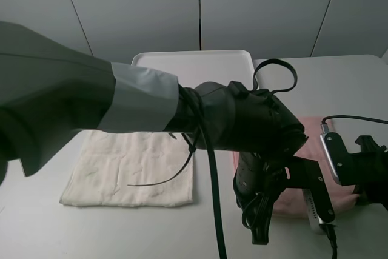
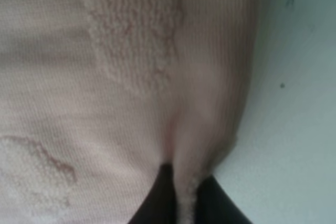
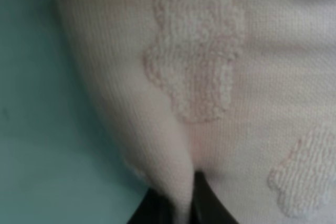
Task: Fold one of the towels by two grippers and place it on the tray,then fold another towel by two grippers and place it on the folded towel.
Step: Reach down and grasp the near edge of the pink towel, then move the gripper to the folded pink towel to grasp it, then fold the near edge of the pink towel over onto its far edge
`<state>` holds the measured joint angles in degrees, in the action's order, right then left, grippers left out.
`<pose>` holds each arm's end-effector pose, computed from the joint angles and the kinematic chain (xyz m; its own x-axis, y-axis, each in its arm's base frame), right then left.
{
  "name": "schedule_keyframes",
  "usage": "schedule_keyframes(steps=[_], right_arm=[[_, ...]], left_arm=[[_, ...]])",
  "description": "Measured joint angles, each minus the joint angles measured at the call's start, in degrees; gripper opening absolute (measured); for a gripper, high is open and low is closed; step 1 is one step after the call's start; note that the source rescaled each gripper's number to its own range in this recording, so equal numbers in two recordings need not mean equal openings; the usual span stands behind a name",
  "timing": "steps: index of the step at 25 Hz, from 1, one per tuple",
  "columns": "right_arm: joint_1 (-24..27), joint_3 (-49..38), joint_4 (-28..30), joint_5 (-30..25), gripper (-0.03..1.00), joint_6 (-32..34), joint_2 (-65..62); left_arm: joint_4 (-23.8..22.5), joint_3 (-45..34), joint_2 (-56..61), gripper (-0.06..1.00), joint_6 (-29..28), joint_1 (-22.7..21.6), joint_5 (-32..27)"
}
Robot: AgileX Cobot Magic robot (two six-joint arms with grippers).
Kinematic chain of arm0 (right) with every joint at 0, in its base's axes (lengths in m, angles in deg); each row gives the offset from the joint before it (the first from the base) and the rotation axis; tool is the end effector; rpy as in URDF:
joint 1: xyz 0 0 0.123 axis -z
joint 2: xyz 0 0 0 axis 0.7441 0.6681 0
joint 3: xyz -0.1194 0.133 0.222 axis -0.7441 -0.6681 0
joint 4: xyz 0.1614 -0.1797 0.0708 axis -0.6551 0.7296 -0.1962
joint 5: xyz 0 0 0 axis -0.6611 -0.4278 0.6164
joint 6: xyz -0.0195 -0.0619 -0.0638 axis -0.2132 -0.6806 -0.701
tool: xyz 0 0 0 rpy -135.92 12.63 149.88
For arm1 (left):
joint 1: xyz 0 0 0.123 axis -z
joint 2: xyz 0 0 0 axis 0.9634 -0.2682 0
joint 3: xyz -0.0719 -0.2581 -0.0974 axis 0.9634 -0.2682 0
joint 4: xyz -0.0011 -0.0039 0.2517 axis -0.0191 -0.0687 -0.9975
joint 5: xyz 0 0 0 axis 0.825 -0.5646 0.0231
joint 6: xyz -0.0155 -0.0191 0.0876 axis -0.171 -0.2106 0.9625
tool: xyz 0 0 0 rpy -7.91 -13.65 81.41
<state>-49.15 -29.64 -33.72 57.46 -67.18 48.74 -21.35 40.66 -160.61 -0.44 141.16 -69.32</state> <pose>0.1719 0.0004 0.0906 -0.0799 -0.9965 0.0255 -0.9953 0.0783 -0.0576 0.1808 -0.4124 0.0913 0.0456 0.9955 -0.0833 0.9963 -0.0392 0.0767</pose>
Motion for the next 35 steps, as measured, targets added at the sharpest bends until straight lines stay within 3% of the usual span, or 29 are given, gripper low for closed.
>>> schedule_keyframes(steps=[8, 13, 18, 23, 35], right_arm=[[0.0, -0.4, -0.1, 0.5, 0.01, 4.9, -1.2], [0.0, -1.0, -0.7, 0.4, 0.01, 7.4, -4.0], [0.0, -1.2, -3.9, 0.3, 0.01, 10.3, -8.6], [0.0, -1.3, -7.0, 0.3, 0.01, 15.5, -12.4], [0.0, 0.5, -9.1, 0.0, 0.01, 39.3, -19.4]], left_arm=[[-1.0, 0.0, 0.0, 0.00, -0.3, 0.0, 0.1], [-2.7, 0.0, 0.4, 0.00, -3.4, -0.1, 1.0], [-2.2, 0.0, 2.3, 0.00, -4.1, -2.8, 2.4], [3.5, 0.0, 3.9, 0.00, -4.3, -6.9, 3.4], [17.9, 0.0, 6.7, 0.00, -2.5, -13.6, 7.6]])
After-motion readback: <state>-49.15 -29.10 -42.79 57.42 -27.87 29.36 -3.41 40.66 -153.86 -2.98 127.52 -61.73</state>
